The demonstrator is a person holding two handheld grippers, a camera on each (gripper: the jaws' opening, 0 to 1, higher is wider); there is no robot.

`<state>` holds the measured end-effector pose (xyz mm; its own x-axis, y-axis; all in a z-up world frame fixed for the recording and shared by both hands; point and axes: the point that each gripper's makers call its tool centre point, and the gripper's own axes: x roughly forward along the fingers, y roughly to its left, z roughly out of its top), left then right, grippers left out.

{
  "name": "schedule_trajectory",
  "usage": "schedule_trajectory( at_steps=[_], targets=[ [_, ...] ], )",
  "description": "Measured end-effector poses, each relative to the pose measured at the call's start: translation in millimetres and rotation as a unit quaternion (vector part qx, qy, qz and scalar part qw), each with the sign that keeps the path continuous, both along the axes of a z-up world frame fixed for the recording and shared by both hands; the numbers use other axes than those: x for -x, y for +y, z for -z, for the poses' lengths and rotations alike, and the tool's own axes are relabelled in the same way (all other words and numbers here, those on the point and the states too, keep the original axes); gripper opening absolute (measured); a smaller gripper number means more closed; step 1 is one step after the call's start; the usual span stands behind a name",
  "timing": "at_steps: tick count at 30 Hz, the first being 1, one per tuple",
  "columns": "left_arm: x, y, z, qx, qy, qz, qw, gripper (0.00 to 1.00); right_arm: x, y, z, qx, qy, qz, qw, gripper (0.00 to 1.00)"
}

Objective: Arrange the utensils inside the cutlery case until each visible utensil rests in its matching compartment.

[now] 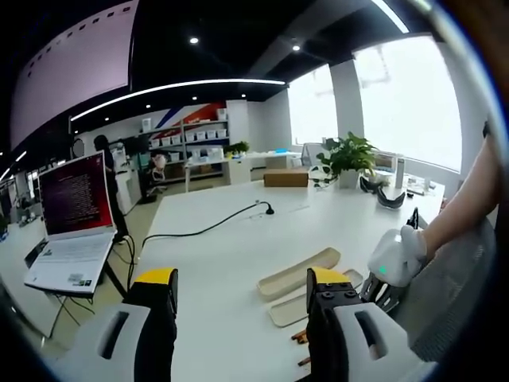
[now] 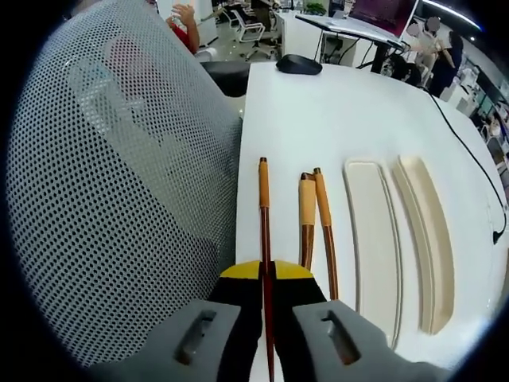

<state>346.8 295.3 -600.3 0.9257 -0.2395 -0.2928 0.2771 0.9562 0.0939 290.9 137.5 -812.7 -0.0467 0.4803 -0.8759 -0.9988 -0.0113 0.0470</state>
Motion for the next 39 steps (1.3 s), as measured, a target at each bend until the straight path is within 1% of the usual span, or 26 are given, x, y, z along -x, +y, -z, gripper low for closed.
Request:
schedule_trajectory(
  at_steps=[10,18,22,25,30,35,39],
  targets=[
    [-0.4,1.3,1.3,0.000,0.001,0.001,1.0000,0.67,-9.3,2.5,-12.3,-0.018,-0.008,0.014,0.9997,0.00],
    [-0.6,1.7,2.3,-0.002,0.002,0.001,1.0000,0.67,-22.8,0.6,-25.1,-0.028,-0.029,0.023,0.9989,0.00],
    [-0.7,1.9,3.0,-0.003,0.003,0.001,1.0000,0.67,-28.8,-2.0,-26.9,-0.028,-0.033,0.028,0.9987,0.00],
    [-0.7,1.7,3.3,-0.004,0.004,0.002,1.0000,0.67,-32.9,-6.3,-26.1,-0.021,-0.047,0.022,0.9984,0.00],
    [-0.8,1.7,3.5,-0.002,0.004,0.001,1.0000,0.67,-39.3,-9.0,-27.4,-0.019,-0.051,0.023,0.9982,0.00],
    [-0.5,1.3,3.4,-0.001,0.004,0.001,1.0000,0.67,-47.9,-10.9,-32.1,-0.019,-0.060,0.021,0.9978,0.00],
    [-0.5,0.9,3.4,-0.001,0.004,0.001,1.0000,0.67,-59.4,-12.3,-38.3,-0.020,-0.069,0.023,0.9972,0.00]
  ],
)
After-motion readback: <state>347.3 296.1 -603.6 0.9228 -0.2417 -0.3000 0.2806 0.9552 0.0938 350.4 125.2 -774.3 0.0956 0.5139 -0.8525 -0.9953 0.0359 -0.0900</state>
